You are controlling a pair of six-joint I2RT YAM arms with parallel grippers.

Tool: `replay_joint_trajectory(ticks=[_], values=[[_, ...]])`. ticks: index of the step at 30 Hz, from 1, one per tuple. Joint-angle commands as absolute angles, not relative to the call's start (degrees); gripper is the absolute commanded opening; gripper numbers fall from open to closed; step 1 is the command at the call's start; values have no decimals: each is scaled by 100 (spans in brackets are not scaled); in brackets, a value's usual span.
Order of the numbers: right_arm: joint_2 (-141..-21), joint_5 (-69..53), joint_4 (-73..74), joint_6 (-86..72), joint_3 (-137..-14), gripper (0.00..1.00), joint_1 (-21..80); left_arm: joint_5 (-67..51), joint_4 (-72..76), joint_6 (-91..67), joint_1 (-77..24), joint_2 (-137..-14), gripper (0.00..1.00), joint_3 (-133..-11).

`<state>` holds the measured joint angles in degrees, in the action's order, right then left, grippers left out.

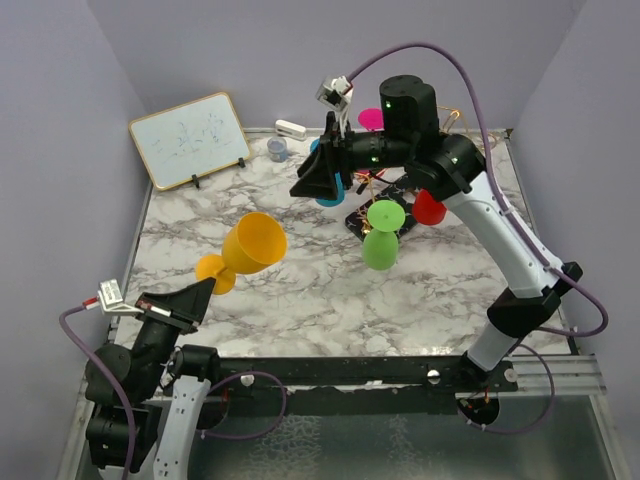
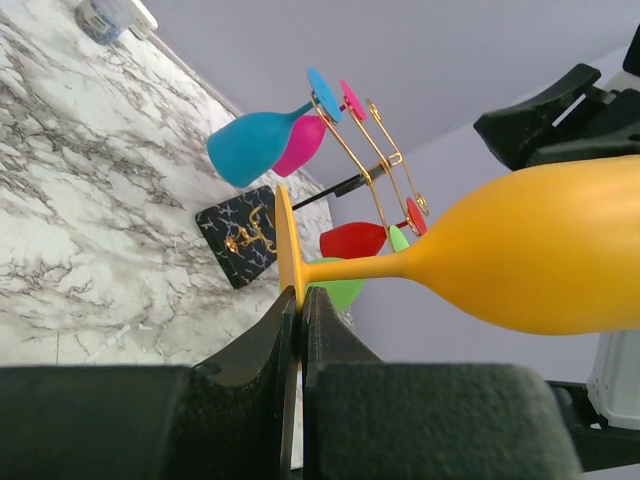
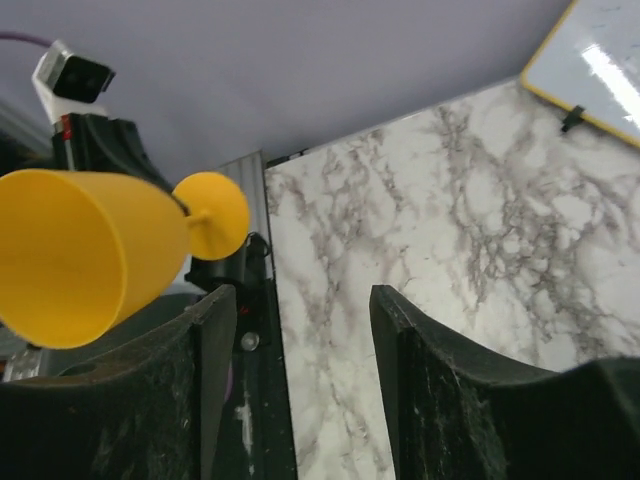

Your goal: Take the wine glass off the wine glass rack

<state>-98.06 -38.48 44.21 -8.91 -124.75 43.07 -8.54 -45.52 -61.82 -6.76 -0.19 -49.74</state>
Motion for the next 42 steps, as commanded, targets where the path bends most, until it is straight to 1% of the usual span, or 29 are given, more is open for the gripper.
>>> replay_joint_trajectory(ticks=[1, 7, 13, 17, 19, 24, 34, 42], values=[[-9103, -4827, 4342, -1049, -12059, 57, 4316, -832, -4364, -6078, -667, 26, 0, -4857], [-8838, -4799, 4229, -1124, -11611, 56, 4317, -904, -4238, -6051, -668, 0, 0, -4697], [-8946, -4838, 4133, -1237, -11501, 54, 4324, -952, -4148, -6041, -668, -24, 0, -4643], [-9310, -4832, 4298, -1319, -11808, 49, 4329, -992, -4052, -6001, -668, -97, 0, -4599], [-9518, -4874, 4385, -1338, -11988, 48, 4337, -998, -4028, -5968, -667, -141, 0, -4599], [-9686, -4835, 4378, -1377, -12203, 48, 4473, -982, -4025, -5905, -668, -188, 0, -4575], [-10044, -4330, 4737, -1212, -12674, 48, 4978, -949, -4105, -5871, -668, -176, 0, -4580], [-10440, -3465, 5226, -1057, -13209, 47, 5299, -932, -4137, -5842, -668, -167, 0, -4642]])
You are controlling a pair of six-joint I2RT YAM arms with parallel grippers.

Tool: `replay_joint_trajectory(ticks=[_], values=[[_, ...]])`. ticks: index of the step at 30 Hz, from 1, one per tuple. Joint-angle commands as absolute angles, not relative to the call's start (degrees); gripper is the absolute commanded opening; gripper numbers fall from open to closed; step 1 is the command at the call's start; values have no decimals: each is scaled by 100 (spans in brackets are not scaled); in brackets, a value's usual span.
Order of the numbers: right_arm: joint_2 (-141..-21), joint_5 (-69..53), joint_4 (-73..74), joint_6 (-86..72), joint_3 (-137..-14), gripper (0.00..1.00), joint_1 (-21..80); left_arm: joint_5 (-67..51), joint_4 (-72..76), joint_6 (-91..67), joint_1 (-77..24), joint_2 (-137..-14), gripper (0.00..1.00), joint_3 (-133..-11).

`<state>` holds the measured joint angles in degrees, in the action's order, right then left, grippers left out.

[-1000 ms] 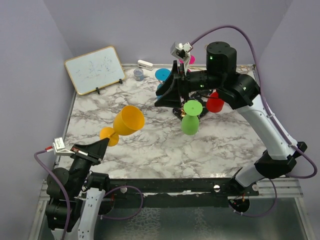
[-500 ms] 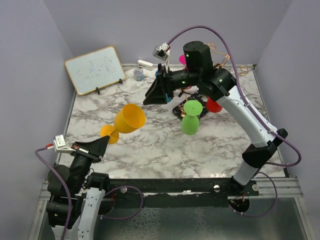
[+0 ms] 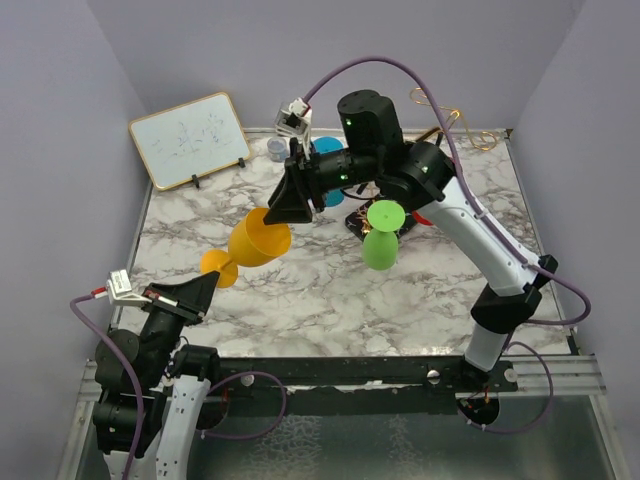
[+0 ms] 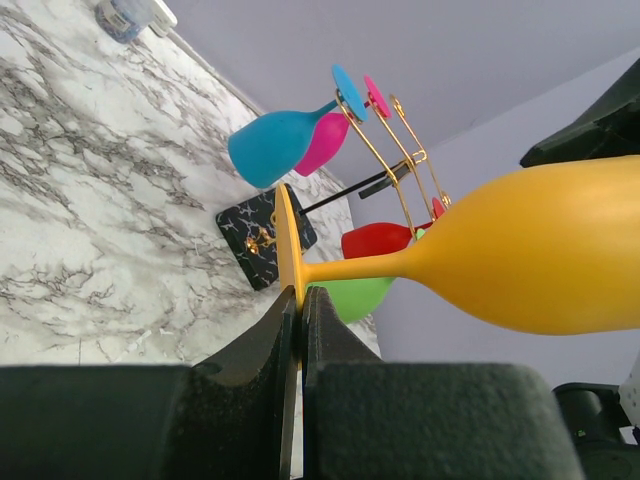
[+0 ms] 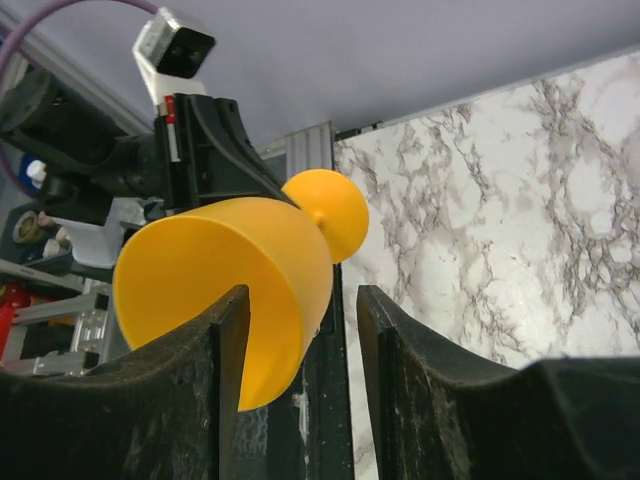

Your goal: Take the wine glass off the wine glass rack

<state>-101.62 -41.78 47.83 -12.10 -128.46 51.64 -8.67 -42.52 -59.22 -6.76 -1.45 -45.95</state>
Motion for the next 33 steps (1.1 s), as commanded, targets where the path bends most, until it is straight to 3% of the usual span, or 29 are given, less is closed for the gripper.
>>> replay_joint_trajectory(ticks=[1, 3, 8, 10, 11, 14, 16, 23, 33], values=[[-10487, -3361, 5284, -1036, -13274, 46, 5331, -924, -4144, -5837, -664, -167, 0, -4645], [-10549, -3280, 5332, -1005, -13329, 43, 5380, -923, -4152, -5842, -668, -160, 0, -4653], [-10666, -3165, 5380, -958, -13414, 2, 5495, -830, -4294, -5804, -668, -157, 0, -4669], [-10679, -2991, 5388, -973, -13446, 1, 5510, -691, -4446, -5751, -666, -187, 3, -4721], [-10685, -2896, 5376, -984, -13459, 1, 5511, -552, -4618, -5692, -668, -237, 23, -4785], [-10717, -2419, 5361, -1035, -13531, 1, 5511, -31, -5344, -5409, -668, -516, 64, -5136], [-10799, -2007, 5378, -1041, -13631, 1, 5511, 381, -5936, -5185, -664, -724, 74, -5445], [-11589, -1367, 5366, -1081, -14260, 1, 5539, 1452, -6727, -4569, -668, -1053, 80, -6563], [-13313, -379, 5005, -989, -15068, 1, 5841, 1144, -6951, -3895, -659, -1776, 74, -7641]])
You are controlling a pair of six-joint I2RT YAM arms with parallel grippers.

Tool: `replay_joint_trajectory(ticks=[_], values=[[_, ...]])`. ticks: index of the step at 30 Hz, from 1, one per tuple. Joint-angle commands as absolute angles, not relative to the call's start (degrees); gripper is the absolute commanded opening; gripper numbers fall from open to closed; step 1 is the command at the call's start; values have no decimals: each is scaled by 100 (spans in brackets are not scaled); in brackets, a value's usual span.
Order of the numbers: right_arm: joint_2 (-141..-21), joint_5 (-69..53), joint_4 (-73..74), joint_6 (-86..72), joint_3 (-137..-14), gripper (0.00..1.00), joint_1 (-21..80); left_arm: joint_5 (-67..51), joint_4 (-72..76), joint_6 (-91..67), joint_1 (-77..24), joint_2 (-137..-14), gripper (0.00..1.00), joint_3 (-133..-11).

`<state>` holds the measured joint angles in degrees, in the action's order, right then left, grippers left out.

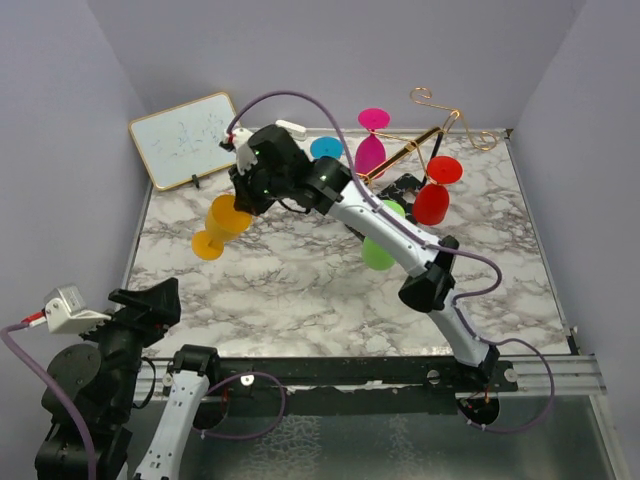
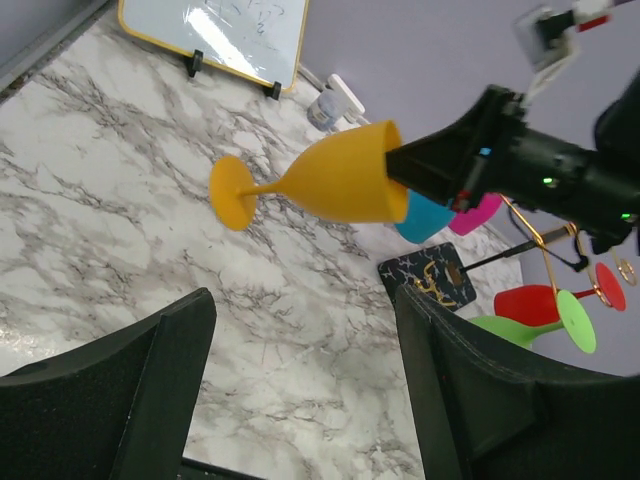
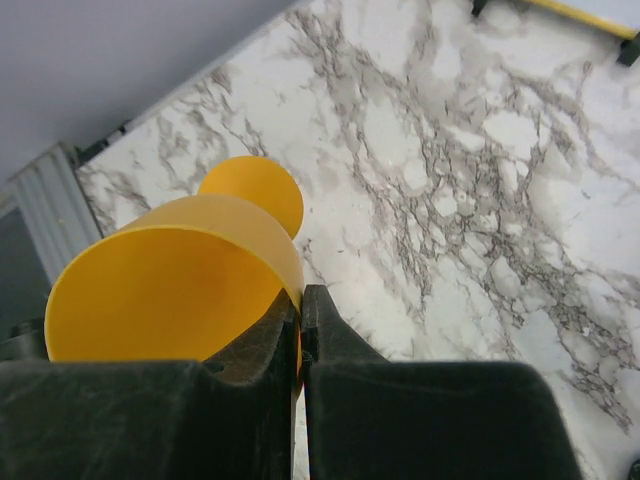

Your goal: Take the wine glass off the wine glass rack

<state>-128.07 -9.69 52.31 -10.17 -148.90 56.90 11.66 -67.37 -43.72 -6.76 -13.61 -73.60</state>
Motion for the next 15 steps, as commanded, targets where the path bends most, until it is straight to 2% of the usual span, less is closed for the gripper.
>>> replay_joint_trajectory(ticks=[1, 15], values=[[-13379, -344, 4925, -992, -14978, 1, 5853, 1111, -6971, -3841, -659, -1843, 74, -7714], [-14114, 185, 4898, -696, -14896, 1, 5938, 766, -6955, -3595, -659, -2215, 73, -7588]])
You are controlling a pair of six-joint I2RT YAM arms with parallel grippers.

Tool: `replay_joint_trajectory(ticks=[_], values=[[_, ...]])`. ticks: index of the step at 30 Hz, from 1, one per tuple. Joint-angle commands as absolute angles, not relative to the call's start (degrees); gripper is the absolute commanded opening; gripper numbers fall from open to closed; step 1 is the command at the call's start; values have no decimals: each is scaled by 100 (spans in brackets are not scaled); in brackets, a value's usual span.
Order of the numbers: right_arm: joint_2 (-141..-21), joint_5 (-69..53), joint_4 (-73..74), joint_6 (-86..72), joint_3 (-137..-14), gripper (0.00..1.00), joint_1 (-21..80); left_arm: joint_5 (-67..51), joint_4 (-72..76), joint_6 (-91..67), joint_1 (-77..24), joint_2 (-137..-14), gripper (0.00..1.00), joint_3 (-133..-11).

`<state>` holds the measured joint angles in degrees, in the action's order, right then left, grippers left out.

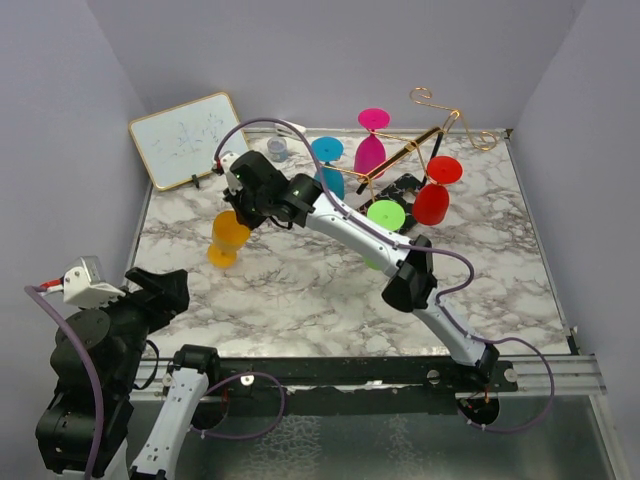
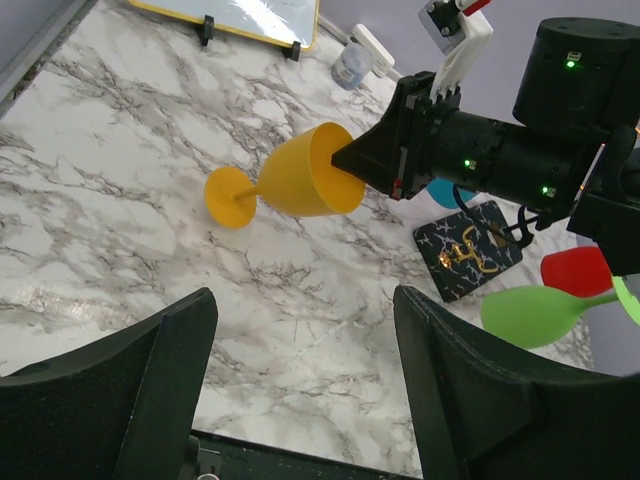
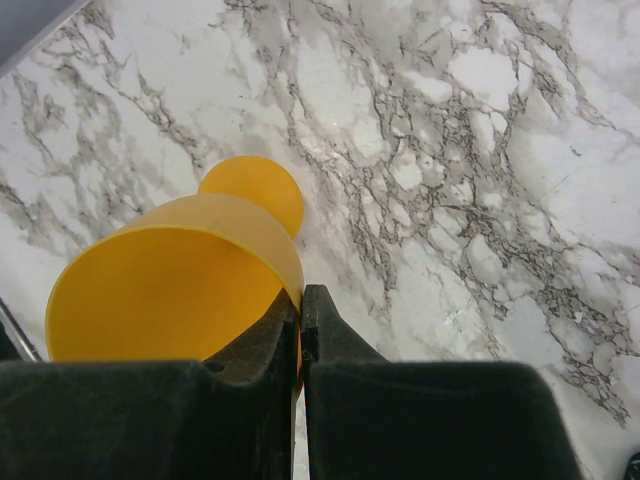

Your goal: Take the wine glass off the wine glass rack

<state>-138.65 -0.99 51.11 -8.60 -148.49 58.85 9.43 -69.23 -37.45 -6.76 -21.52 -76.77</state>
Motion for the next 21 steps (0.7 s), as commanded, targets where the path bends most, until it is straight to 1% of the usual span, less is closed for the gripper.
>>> replay_joint_trajectory(ticks=[1, 8, 10, 11, 12, 14, 15, 17, 21], values=[[-14141, 201, 4897, -680, -14890, 1, 5952, 762, -6952, -3593, -659, -2214, 73, -7573], [-14288, 296, 4811, -614, -14884, 1, 5977, 758, -6951, -3612, -654, -2172, 73, -7509], [-14293, 294, 4776, -600, -14876, 4, 5992, 755, -6960, -3621, -659, -2166, 73, -7482], [-14287, 278, 4760, -599, -14871, 7, 5998, 749, -6961, -3621, -659, -2157, 73, -7473], [-14264, 253, 4729, -604, -14856, 14, 6002, 748, -6961, -3628, -659, -2148, 73, -7459], [-14178, 204, 4671, -634, -14797, 33, 6007, 756, -6954, -3625, -659, -2135, 73, -7433], [-14125, 177, 4643, -653, -14766, 39, 6007, 756, -6952, -3635, -659, -2136, 73, -7423], [-13981, 133, 4588, -702, -14676, 44, 6000, 766, -6949, -3644, -657, -2119, 73, -7399], [-13503, 57, 4454, -798, -14426, 46, 6011, 765, -6927, -3679, -659, -2088, 73, -7340]])
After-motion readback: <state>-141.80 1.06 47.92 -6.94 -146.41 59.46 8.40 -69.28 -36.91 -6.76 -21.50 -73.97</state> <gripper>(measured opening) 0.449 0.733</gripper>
